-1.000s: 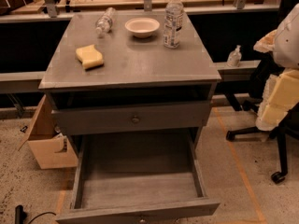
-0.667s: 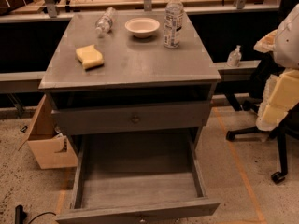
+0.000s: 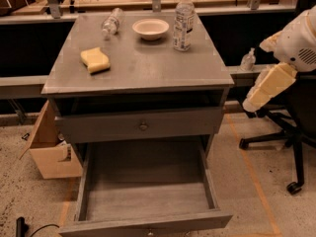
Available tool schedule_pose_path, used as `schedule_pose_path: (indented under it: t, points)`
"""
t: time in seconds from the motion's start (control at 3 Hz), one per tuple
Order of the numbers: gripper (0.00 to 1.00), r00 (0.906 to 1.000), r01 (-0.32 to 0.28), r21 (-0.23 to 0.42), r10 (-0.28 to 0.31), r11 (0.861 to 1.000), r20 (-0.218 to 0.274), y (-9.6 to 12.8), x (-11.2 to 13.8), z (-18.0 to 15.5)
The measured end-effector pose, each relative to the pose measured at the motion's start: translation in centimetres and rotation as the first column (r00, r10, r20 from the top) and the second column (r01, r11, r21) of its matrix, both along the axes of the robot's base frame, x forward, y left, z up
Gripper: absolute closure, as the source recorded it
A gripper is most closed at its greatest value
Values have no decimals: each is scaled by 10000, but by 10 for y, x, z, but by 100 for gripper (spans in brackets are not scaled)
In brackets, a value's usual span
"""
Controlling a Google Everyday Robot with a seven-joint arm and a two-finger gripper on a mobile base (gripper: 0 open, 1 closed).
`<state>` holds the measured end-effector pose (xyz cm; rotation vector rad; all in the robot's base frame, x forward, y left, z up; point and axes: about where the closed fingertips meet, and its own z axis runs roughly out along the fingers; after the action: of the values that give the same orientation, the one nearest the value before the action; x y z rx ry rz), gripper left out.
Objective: Place blue plastic bottle into middle drawer
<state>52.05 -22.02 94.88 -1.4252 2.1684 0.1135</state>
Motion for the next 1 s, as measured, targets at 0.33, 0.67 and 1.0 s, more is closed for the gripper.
schedule_pose_path:
  t: [0.33, 0.67, 1.0]
  points:
    - [0, 9953, 569, 1655, -690, 9846, 682, -2, 48, -14]
    - [0, 9746, 1227, 3841, -1842, 9151, 1275, -1, 114, -20]
    - [0, 9459, 1668, 5543, -2910, 8154, 1435, 3, 181, -25]
